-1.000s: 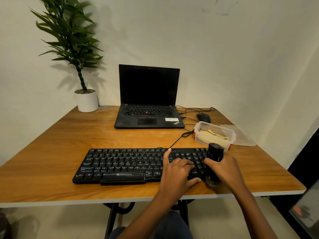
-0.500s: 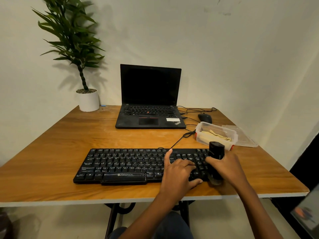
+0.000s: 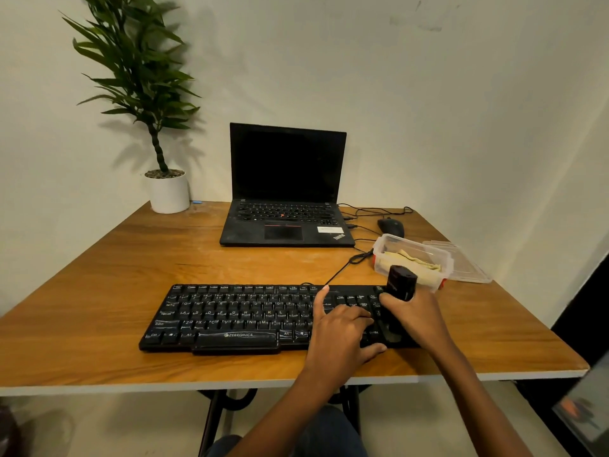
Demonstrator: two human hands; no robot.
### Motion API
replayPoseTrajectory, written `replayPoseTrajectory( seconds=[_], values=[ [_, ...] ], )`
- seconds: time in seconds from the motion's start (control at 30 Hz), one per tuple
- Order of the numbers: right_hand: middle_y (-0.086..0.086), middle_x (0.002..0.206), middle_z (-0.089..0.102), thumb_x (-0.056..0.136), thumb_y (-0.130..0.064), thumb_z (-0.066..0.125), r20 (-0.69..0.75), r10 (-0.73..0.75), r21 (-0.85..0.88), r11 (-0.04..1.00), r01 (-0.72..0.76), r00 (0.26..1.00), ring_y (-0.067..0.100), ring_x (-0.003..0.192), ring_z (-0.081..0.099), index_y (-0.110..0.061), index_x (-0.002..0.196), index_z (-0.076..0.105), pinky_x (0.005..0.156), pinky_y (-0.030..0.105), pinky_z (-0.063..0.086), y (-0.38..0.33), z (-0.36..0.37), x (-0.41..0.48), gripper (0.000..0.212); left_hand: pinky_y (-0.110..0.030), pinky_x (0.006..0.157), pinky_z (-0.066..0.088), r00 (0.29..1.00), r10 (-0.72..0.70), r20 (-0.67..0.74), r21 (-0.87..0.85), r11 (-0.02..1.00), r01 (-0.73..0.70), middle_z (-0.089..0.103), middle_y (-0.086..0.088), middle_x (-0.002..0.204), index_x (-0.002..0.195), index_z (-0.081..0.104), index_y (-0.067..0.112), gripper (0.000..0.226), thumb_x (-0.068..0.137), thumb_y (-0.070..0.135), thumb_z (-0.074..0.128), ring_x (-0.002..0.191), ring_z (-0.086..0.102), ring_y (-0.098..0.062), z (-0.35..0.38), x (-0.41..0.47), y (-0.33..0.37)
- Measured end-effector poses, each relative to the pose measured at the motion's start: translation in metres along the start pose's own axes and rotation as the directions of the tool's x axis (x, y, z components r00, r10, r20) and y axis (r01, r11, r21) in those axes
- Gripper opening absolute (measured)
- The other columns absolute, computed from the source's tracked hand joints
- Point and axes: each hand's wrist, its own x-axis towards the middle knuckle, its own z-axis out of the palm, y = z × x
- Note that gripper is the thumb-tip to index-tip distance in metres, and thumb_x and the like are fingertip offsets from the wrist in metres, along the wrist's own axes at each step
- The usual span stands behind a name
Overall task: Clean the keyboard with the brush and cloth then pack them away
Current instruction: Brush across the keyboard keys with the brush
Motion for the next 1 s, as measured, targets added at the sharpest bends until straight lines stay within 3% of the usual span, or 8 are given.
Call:
replayPoseTrajectory(
  seconds=[0.07, 0.2, 0.33, 0.47, 0.6, 0.77, 0.87, 1.0],
  values=[
    [0.000, 0.070, 0.061, 0.079, -0.019, 0.066, 0.083, 0.048, -0.073, 0.996, -0.042, 0.995, 0.015, 0.070, 0.058, -0.017, 0.070, 0.057, 0.064, 0.030, 0.048, -0.002, -0.007, 0.006, 0.013, -0.046, 0.110, 0.011, 1.000, 0.000, 0.006, -0.002, 1.000, 0.000, 0.068, 0.020, 0.087, 0.085, 0.074, 0.031, 0.041, 0.062, 0.065, 0.071, 0.083, 0.064, 0.002, 0.000, -0.001, 0.000],
    [-0.002, 0.068, 0.058, 0.079, -0.019, 0.066, -0.033, -0.032, -0.015, 0.999, 0.032, 0.999, 0.011, 0.067, 0.055, -0.017, 0.070, 0.055, 0.061, 0.025, 0.044, -0.005, -0.003, 0.009, 0.015, -0.045, 0.111, 0.008, 1.000, -0.001, 0.010, 0.000, 1.000, 0.001, 0.068, 0.020, 0.087, 0.085, 0.074, 0.031, 0.041, 0.062, 0.065, 0.070, 0.083, 0.064, 0.002, 0.000, 0.000, 0.000],
    [0.000, 0.072, 0.061, 0.078, -0.021, 0.066, 0.119, 0.035, -0.079, 0.997, -0.026, 0.992, 0.015, 0.071, 0.058, -0.017, 0.071, 0.058, 0.065, 0.029, 0.047, -0.003, -0.003, 0.010, 0.012, -0.045, 0.111, 0.006, 1.000, -0.004, 0.021, -0.004, 1.000, 0.004, 0.068, 0.020, 0.088, 0.087, 0.074, 0.031, 0.042, 0.063, 0.065, 0.068, 0.083, 0.064, 0.001, 0.001, -0.001, -0.001],
    [0.000, 0.071, 0.060, 0.080, -0.019, 0.066, -0.048, -0.008, 0.006, 1.000, 0.008, 0.999, 0.014, 0.070, 0.056, -0.014, 0.074, 0.057, 0.061, 0.026, 0.044, -0.004, -0.003, 0.011, 0.012, -0.046, 0.111, 0.009, 1.000, -0.005, 0.019, -0.009, 1.000, 0.005, 0.068, 0.021, 0.088, 0.085, 0.074, 0.031, 0.041, 0.063, 0.065, 0.069, 0.083, 0.063, 0.002, 0.001, 0.000, 0.000],
    [-0.001, 0.073, 0.060, 0.080, -0.018, 0.066, 0.050, 0.040, -0.001, 0.999, -0.040, 0.998, 0.012, 0.071, 0.057, -0.017, 0.074, 0.057, 0.058, 0.024, 0.043, 0.004, -0.007, 0.006, 0.011, -0.046, 0.111, 0.008, 1.000, -0.008, 0.019, -0.012, 1.000, 0.008, 0.068, 0.021, 0.088, 0.085, 0.074, 0.032, 0.042, 0.062, 0.066, 0.069, 0.083, 0.063, 0.002, 0.002, -0.001, 0.000],
    [-0.003, 0.071, 0.060, 0.080, -0.016, 0.067, -0.092, 0.012, 0.079, 0.997, -0.005, 0.996, 0.012, 0.070, 0.056, -0.019, 0.072, 0.056, 0.062, 0.027, 0.045, 0.004, -0.006, 0.005, 0.013, -0.044, 0.111, 0.007, 1.000, 0.000, 0.012, -0.012, 1.000, 0.001, 0.068, 0.021, 0.087, 0.084, 0.074, 0.031, 0.041, 0.062, 0.065, 0.071, 0.083, 0.064, 0.002, 0.001, 0.000, 0.000],
    [-0.002, 0.073, 0.059, 0.080, -0.018, 0.066, 0.032, 0.066, 0.022, 0.998, -0.067, 0.997, 0.010, 0.070, 0.055, -0.017, 0.076, 0.057, 0.058, 0.025, 0.045, 0.006, -0.006, 0.007, 0.011, -0.044, 0.112, 0.005, 1.000, -0.001, 0.021, -0.013, 1.000, 0.001, 0.068, 0.020, 0.088, 0.085, 0.074, 0.031, 0.041, 0.062, 0.065, 0.070, 0.083, 0.064, 0.002, 0.001, -0.001, 0.000],
    [-0.007, 0.071, 0.056, 0.080, -0.019, 0.066, -0.129, 0.001, 0.083, 0.997, 0.010, 0.992, 0.007, 0.069, 0.053, -0.023, 0.076, 0.052, 0.060, 0.024, 0.045, -0.002, -0.005, 0.016, 0.015, -0.044, 0.112, 0.006, 1.000, -0.001, 0.020, -0.014, 1.000, 0.001, 0.068, 0.020, 0.087, 0.084, 0.073, 0.032, 0.041, 0.061, 0.065, 0.072, 0.083, 0.064, 0.002, 0.000, 0.001, 0.000]
  ],
)
